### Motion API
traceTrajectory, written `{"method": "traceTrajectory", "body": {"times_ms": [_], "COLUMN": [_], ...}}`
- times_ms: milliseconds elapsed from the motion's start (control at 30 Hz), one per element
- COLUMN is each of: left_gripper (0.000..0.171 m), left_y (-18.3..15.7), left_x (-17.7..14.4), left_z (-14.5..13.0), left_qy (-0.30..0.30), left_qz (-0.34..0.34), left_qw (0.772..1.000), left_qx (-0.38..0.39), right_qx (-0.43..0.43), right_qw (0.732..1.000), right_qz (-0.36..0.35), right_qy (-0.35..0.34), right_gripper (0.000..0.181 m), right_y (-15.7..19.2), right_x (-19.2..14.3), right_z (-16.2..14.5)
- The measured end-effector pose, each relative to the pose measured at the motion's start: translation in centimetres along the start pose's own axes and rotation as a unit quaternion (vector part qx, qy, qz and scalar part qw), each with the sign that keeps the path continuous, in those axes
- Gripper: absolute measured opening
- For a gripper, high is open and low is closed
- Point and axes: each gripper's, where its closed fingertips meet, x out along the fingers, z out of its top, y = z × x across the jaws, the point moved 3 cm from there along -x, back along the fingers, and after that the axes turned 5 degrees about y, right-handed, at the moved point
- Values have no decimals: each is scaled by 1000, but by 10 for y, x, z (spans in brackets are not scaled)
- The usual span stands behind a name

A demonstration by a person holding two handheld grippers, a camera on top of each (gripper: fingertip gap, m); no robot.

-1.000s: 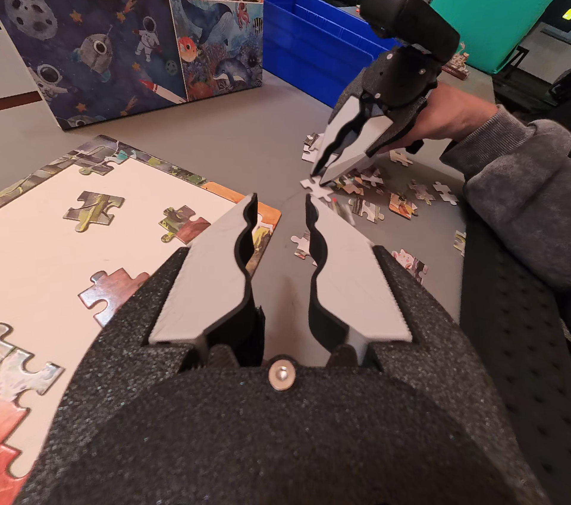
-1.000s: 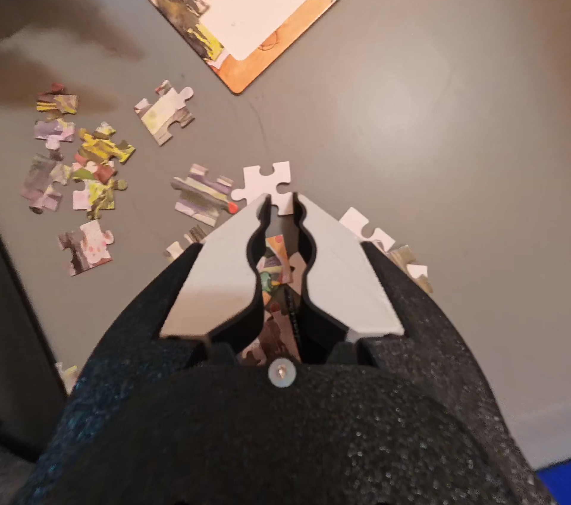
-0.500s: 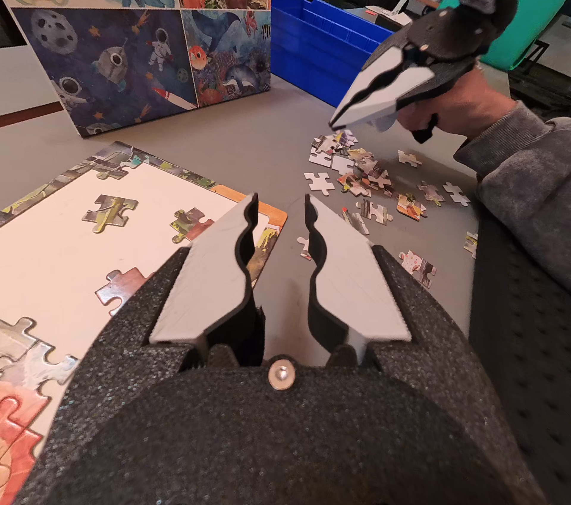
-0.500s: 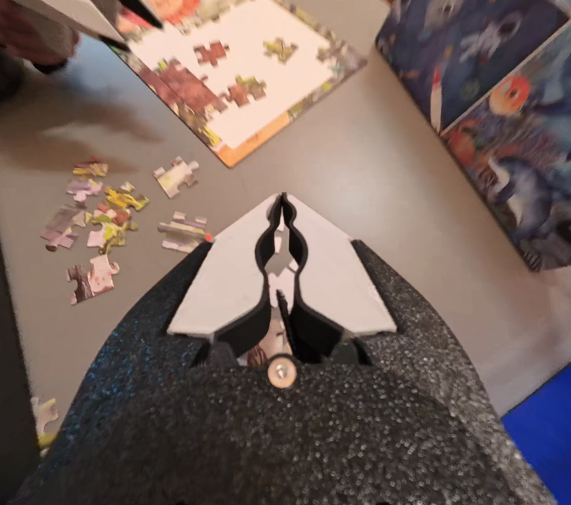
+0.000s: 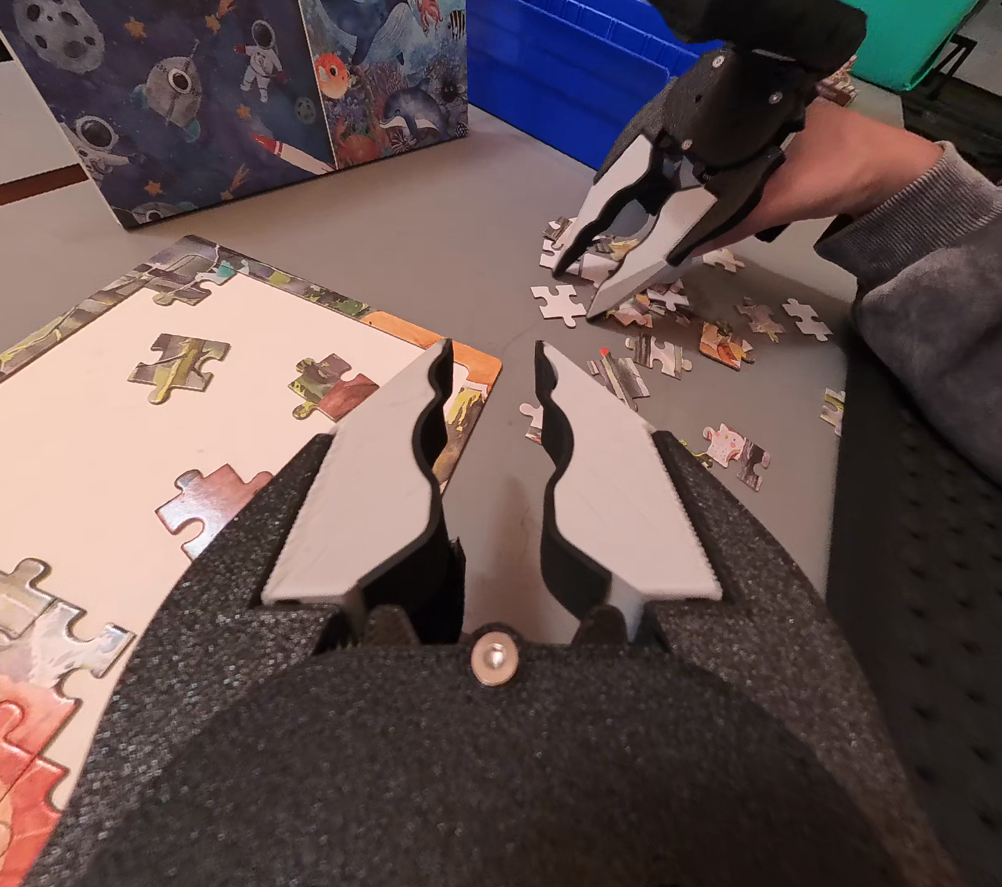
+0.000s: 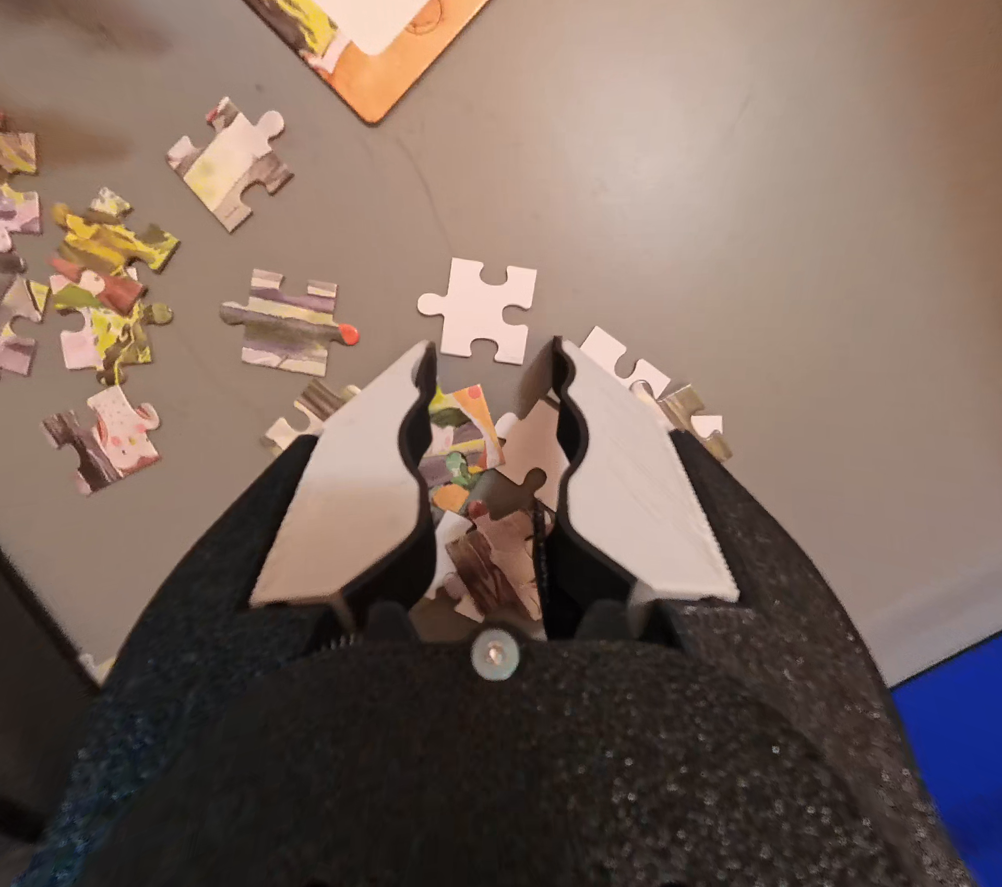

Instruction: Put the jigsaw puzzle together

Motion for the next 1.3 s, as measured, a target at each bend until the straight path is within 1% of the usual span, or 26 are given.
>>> {"method": "traceTrajectory", "body": {"times_ms": [67, 233, 267, 300, 433, 500, 533, 600, 633, 667, 700, 733, 767, 800, 833, 867, 933, 967, 1000, 1033, 1067, 1100, 1167, 1200, 1300], "left_gripper": [29, 29, 29, 29, 29, 29, 29, 29, 29, 30, 34, 47, 56, 59, 62, 62, 60, 60, 60, 60, 60, 60, 60, 60, 58], "left_y": [1, 2, 2, 2, 2, 3, 3, 2, 1, -1, -3, -7, -12, -19, -26, -35, -53, -60, -65, -69, -72, -73, -72, -71, -71], "left_x": [0, 1, 1, 1, 1, 1, 1, 0, -1, -2, -2, -3, -3, -5, -6, -8, -10, -10, -12, -16, -20, -25, -34, -35, -34], "left_z": [0, -2, -2, -2, -2, -1, -1, -1, 0, 2, 4, 6, 8, 12, 16, 19, 23, 25, 29, 35, 42, 48, 59, 60, 55], "left_qy": [0, 3, 3, 3, 3, 2, 1, 0, -3, -7, -12, -18, -27, -40, -58, -77, -101, -111, -125, -144, -163, -181, -208, -208, -198], "left_qz": [1, 1, 1, 1, 2, 3, 3, 2, 3, 6, 11, 21, 40, 68, 95, 114, 131, 130, 127, 121, 112, 106, 107, 104, 91], "left_qw": [1000, 1000, 1000, 1000, 1000, 1000, 1000, 1000, 1000, 1000, 999, 997, 992, 983, 969, 955, 933, 928, 926, 928, 931, 933, 932, 933, 936], "left_qx": [-1, -4, -4, -4, -4, -4, -3, -1, 4, 15, 34, 66, 113, 167, 219, 263, 321, 332, 332, 322, 306, 291, 276, 274, 276], "right_qx": [9, 22, 22, 17, 14, 22, 29, 50, 58, 63, 65, 64, 62, 57, 55, 59, 80, 97, 113, 124, 127, 125, 114, 110, 108], "right_qw": [1000, 1000, 1000, 1000, 1000, 999, 997, 988, 979, 966, 949, 924, 890, 845, 794, 746, 663, 627, 602, 586, 580, 581, 575, 577, 595], "right_qz": [-8, -8, -8, -5, 6, 28, 47, 99, 129, 166, 210, 264, 329, 406, 480, 538, 636, 675, 696, 709, 720, 726, 741, 745, 747], "right_qy": [6, 14, 13, 12, -5, -26, -48, -111, -150, -188, -226, -268, -309, -342, -370, -388, -386, -376, -373, -371, -361, -346, -327, -316, -276], "right_gripper": [47, 45, 41, 30, 29, 29, 29, 29, 29, 29, 30, 29, 29, 29, 29, 30, 29, 29, 29, 29, 29, 30, 28, 29, 29], "right_y": [0, 0, -1, 0, -2, -2, -1, 3, 6, 11, 19, 28, 39, 50, 58, 61, 63, 63, 63, 64, 68, 74, 86, 92, 108], "right_x": [1, 1, 1, 0, 0, -1, -4, -16, -26, -36, -47, -60, -75, -91, -107, -117, -126, -126, -124, -121, -118, -115, -113, -111, -99], "right_z": [2, 1, 1, 1, 0, 1, 3, 13, 20, 28, 36, 46, 55, 63, 68, 72, 76, 78, 82, 87, 90, 92, 95, 96, 98]}}
